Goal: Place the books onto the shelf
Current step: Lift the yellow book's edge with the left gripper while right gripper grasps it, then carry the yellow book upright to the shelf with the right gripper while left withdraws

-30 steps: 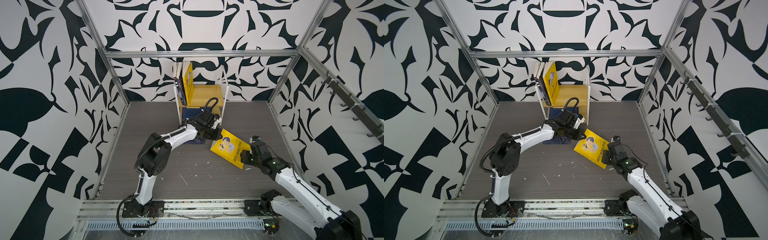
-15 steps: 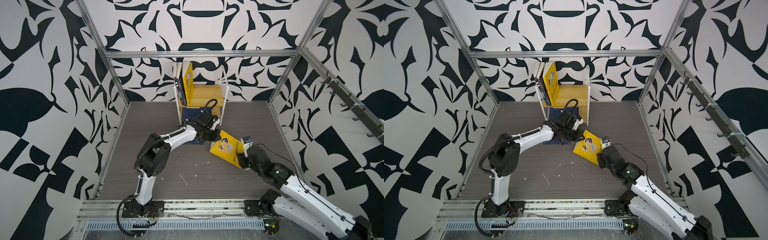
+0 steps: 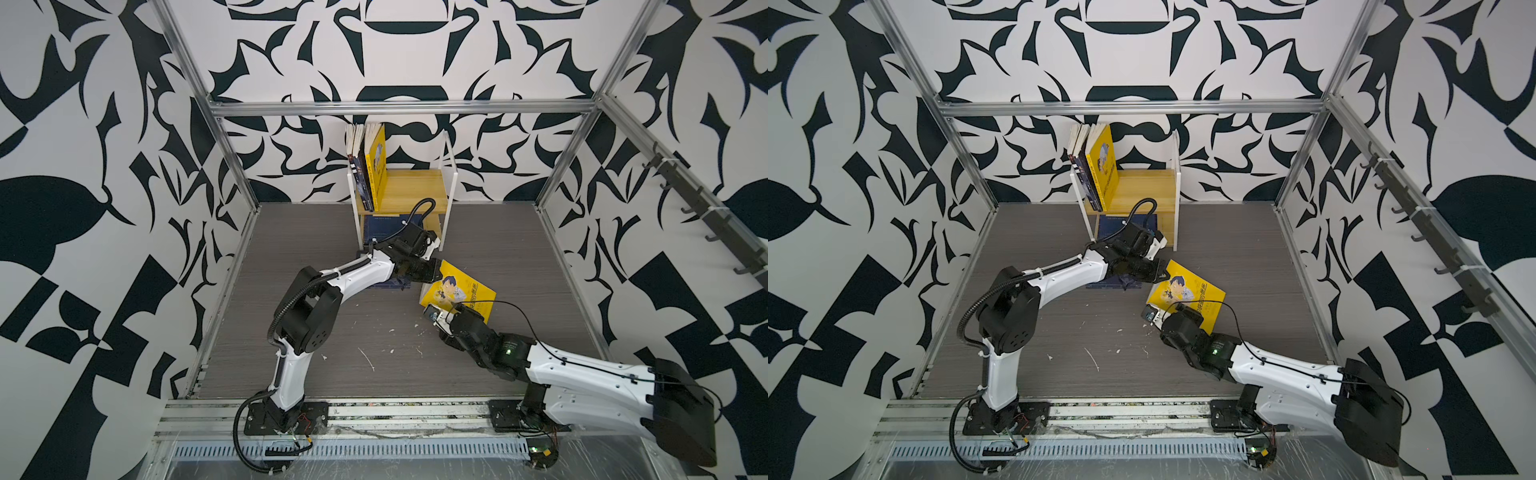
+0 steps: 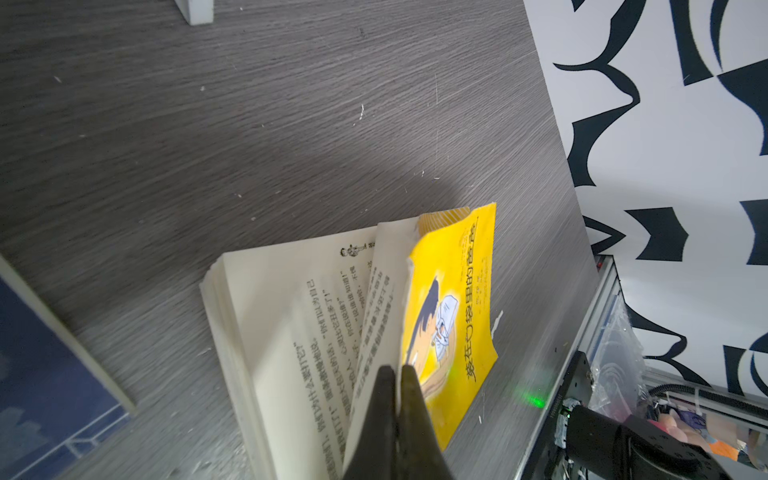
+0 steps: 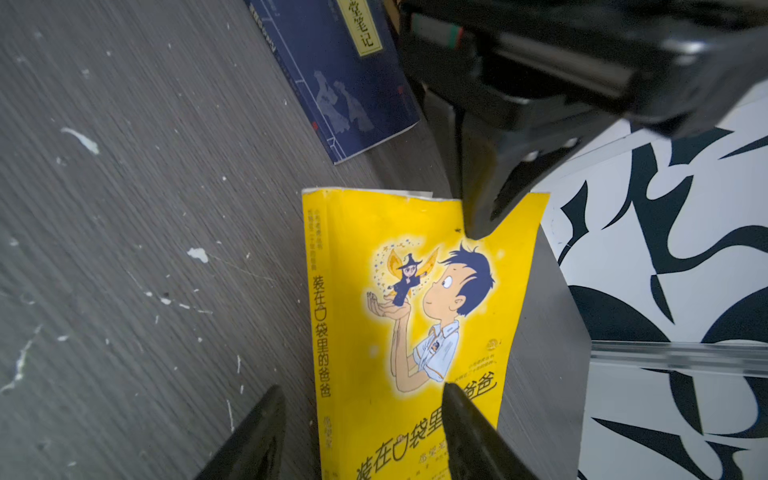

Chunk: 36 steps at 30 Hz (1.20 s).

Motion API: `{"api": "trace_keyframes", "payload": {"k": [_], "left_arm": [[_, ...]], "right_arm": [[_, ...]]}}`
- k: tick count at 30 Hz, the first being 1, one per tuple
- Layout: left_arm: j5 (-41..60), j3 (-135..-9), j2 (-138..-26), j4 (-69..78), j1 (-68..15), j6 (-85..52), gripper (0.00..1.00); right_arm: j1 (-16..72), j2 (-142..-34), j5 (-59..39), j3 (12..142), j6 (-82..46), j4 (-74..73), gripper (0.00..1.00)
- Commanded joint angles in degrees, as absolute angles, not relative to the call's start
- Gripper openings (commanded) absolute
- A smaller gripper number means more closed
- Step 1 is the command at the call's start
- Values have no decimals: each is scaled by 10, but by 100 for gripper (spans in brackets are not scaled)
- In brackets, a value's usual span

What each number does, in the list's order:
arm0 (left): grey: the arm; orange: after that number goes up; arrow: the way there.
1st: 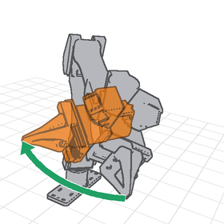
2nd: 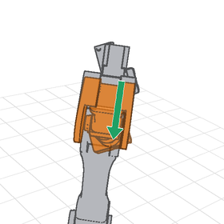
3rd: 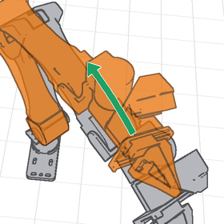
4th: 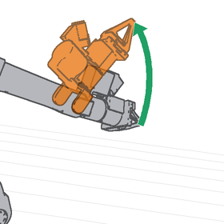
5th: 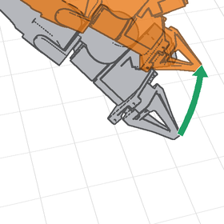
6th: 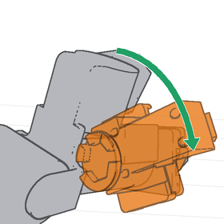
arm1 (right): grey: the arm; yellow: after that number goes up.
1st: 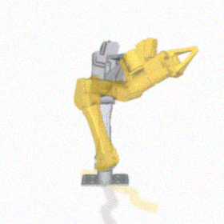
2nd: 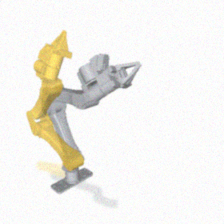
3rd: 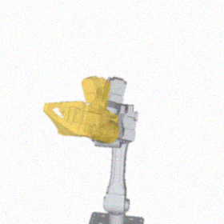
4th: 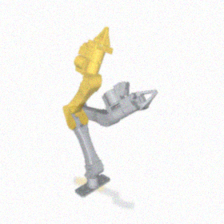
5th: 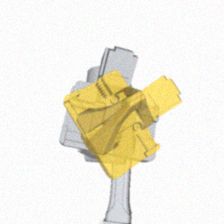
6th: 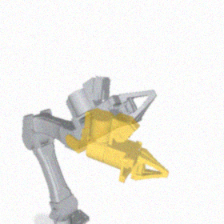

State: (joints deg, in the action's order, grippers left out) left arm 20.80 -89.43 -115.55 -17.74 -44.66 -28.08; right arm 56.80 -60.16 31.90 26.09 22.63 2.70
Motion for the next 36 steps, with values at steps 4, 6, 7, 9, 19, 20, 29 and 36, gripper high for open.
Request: {"api": "trace_keyframes", "payload": {"k": [4,6,7,9,19,20,29,36], "left_arm": [[212,-897,-1127,-167,-452,-284,0],[213,-897,-1127,-167,-453,-284,0],[213,-898,-1127,-167,-454,-284,0],[213,-897,-1127,-167,-454,-284,0],[215,-899,-1127,-167,-459,-280,0],[215,-900,-1128,-167,-460,-280,0],[190,-906,-1118,-183,-463,-273,25],[191,-911,-1079,-214,-463,-230,70]], "right_arm": [[577,-645,365,244,299,-28,62],[577,-665,386,238,302,-48,62],[577,-674,393,237,302,-55,62],[577,-699,413,236,297,-69,62],[577,-793,435,222,277,-138,63],[577,-802,442,220,280,-154,63],[576,-832,506,212,292,-198,0],[576,-768,503,203,286,-184,0]]}}
